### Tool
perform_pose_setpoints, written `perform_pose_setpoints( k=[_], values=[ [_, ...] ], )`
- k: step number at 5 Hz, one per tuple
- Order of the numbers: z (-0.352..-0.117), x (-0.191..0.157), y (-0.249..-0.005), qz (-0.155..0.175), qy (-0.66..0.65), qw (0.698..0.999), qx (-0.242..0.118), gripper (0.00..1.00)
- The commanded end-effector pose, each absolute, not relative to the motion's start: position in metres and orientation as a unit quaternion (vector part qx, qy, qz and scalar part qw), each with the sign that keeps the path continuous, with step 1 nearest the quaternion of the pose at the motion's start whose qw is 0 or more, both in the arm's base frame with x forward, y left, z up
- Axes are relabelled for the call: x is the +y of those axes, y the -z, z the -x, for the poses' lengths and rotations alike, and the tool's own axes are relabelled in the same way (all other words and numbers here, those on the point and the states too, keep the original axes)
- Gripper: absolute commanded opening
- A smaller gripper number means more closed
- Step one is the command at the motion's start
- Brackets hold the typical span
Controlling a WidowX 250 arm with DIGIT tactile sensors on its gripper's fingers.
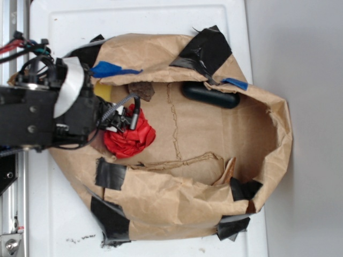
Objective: Grab the green sponge.
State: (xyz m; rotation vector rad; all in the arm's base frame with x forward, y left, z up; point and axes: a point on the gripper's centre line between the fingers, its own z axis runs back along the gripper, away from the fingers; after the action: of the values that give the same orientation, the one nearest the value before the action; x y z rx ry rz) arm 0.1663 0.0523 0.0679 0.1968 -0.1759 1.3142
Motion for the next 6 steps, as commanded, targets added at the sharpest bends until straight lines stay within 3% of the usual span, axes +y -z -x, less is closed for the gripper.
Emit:
perform_pose_setpoints(
  k=[1, 4, 6],
  values=[
    [-0.1649, 0.0573, -0.0852, -0.088, -0.637, 0.762, -0.067, 1.0],
    [-0.1569, 0.0546, -0.0912, -0.067, -0.632, 0.769, -0.075, 1.0],
    [-0.1605, 0.0523, -0.0881, -0.076, -0.636, 0.764, -0.077, 1.0]
  ],
)
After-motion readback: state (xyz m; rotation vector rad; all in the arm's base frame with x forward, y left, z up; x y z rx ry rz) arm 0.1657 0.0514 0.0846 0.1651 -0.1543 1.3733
